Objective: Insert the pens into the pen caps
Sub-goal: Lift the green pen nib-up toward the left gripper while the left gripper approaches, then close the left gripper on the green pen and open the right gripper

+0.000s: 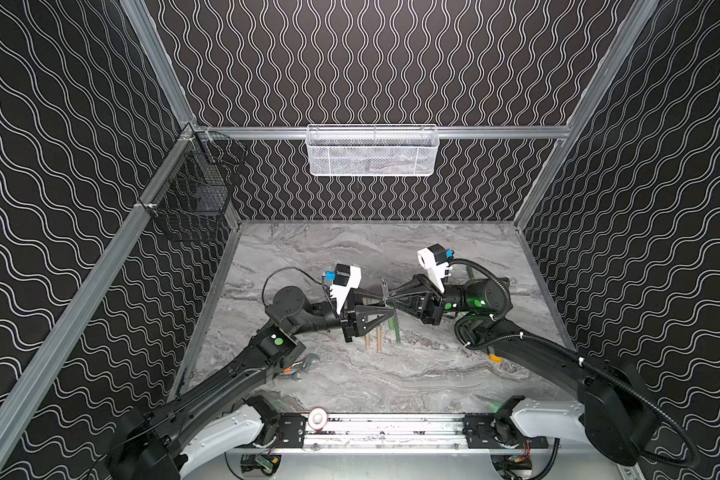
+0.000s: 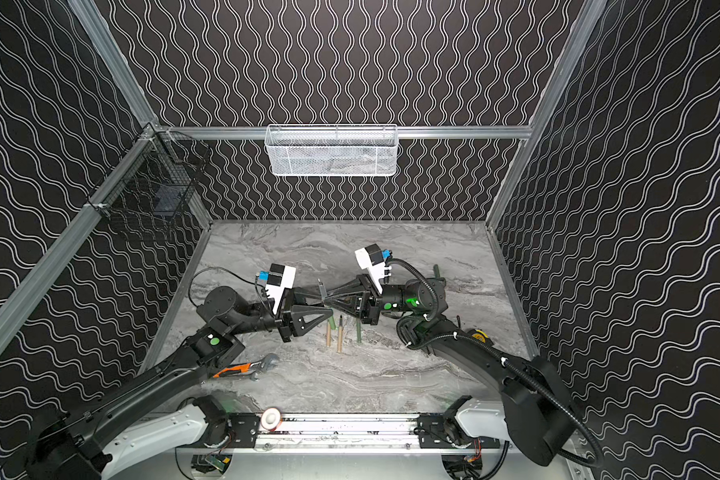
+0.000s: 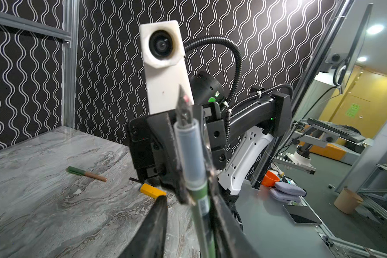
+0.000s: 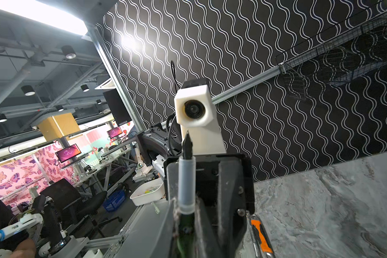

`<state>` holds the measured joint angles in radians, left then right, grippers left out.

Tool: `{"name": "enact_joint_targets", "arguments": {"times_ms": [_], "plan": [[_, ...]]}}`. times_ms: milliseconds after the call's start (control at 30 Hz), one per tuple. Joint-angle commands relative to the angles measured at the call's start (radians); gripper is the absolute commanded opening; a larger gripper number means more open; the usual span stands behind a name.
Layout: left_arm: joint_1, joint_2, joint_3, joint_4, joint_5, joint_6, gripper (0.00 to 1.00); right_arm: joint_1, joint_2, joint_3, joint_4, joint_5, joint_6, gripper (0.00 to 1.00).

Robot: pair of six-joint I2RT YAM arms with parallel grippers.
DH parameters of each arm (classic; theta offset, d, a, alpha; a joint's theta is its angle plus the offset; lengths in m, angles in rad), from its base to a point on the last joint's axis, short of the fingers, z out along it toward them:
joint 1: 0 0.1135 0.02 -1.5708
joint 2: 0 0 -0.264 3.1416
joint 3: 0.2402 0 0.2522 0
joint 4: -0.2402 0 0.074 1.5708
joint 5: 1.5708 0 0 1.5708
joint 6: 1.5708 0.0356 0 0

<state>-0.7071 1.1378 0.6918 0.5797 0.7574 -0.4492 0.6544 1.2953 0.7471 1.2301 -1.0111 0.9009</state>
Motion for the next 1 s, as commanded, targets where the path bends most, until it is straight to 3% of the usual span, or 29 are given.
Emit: {"name": "enact_joint_targets", "arguments": {"times_ms": [0, 233, 400, 567, 733, 900, 967], "plan": [[0.001, 0.013, 0.021, 0.009, 0.032, 0.000, 0.25, 0.002, 0.006, 0.015, 0.140, -0.021, 0.056, 0.09], [0.000, 0.021, 0.062, -0.053, 0.045, 0.024, 0.01, 0.005, -0.004, 0.040, 0.020, -0.029, -0.022, 0.12], [0.003, 0.029, 0.087, -0.099, 0.027, 0.030, 0.00, 0.004, -0.001, 0.038, -0.005, -0.033, -0.033, 0.16], [0.009, 0.026, 0.111, -0.185, 0.005, 0.048, 0.00, 0.005, -0.023, 0.045, -0.105, -0.037, -0.086, 0.38], [0.052, -0.003, 0.145, -0.399, -0.047, 0.111, 0.00, 0.005, -0.073, 0.067, -0.375, -0.005, -0.266, 0.55], [0.187, 0.004, 0.207, -0.657, 0.014, 0.209, 0.00, 0.000, -0.093, 0.109, -0.697, 0.096, -0.462, 0.62], [0.249, 0.001, 0.224, -0.735, 0.042, 0.252, 0.00, -0.004, -0.087, 0.143, -0.839, 0.189, -0.533, 0.66]]}}
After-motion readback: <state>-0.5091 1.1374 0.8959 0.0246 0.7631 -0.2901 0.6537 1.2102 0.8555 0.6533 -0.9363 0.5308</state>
